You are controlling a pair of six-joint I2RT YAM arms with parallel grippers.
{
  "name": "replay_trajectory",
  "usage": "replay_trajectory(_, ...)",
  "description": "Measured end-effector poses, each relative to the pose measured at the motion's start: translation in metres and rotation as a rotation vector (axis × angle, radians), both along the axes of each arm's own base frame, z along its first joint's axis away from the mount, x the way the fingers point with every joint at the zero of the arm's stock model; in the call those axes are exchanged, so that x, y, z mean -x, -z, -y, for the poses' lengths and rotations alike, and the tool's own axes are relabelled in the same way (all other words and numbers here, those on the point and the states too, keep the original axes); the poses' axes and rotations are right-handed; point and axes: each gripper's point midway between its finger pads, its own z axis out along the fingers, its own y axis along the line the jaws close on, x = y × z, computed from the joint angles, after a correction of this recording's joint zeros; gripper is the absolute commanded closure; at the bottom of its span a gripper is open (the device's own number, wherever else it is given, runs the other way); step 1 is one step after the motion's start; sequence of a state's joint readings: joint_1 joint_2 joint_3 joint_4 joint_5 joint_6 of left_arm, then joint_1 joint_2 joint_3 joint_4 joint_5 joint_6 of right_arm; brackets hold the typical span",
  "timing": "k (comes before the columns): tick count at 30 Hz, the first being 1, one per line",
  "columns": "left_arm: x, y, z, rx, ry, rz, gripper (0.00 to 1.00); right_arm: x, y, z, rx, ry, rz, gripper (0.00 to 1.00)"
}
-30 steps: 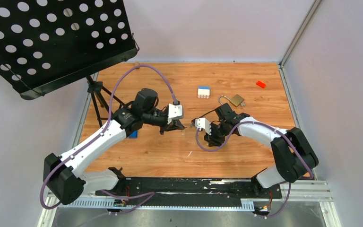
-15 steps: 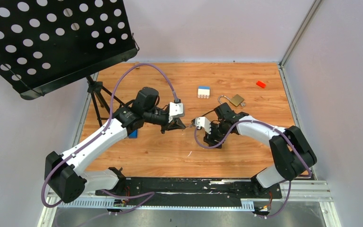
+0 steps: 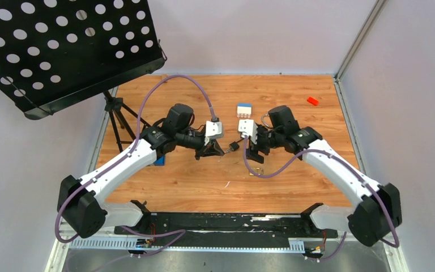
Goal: Unlock with the key
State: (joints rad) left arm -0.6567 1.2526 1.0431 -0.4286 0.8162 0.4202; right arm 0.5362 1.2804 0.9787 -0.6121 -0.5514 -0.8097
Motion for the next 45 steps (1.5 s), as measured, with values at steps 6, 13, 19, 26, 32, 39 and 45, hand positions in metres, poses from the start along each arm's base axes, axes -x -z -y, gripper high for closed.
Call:
replay_trajectory(6,-0.003,0.002,0.004,-0.002,0.001,-0.027,1.00,0.018,-0.071,-0.018,-0.196,-0.093,0.097,0.30)
replay_trajectory(13,-0.004,0.002,0.007,0.010,0.007,-0.040,1.00,0.031,-0.075,-0.033,-0.266,-0.153,0.002,0.40)
replay_trajectory(19,-0.003,0.005,0.010,0.012,0.017,-0.061,1.00,0.033,-0.078,-0.047,-0.290,-0.183,-0.049,0.50)
replay_trajectory(26,-0.003,0.005,0.010,0.013,0.018,-0.067,1.00,0.034,-0.080,-0.060,-0.311,-0.217,-0.088,0.64)
replay_trajectory(32,-0.004,0.003,0.011,0.021,0.017,-0.064,1.00,0.034,-0.070,-0.064,-0.302,-0.222,-0.129,0.67)
replay_trajectory(39,-0.004,0.002,0.012,0.025,0.019,-0.060,1.00,0.038,-0.068,-0.067,-0.306,-0.232,-0.159,0.77)
replay_trajectory(45,-0.005,0.002,0.012,0.026,0.017,-0.057,1.00,0.040,-0.064,-0.069,-0.308,-0.239,-0.188,0.96)
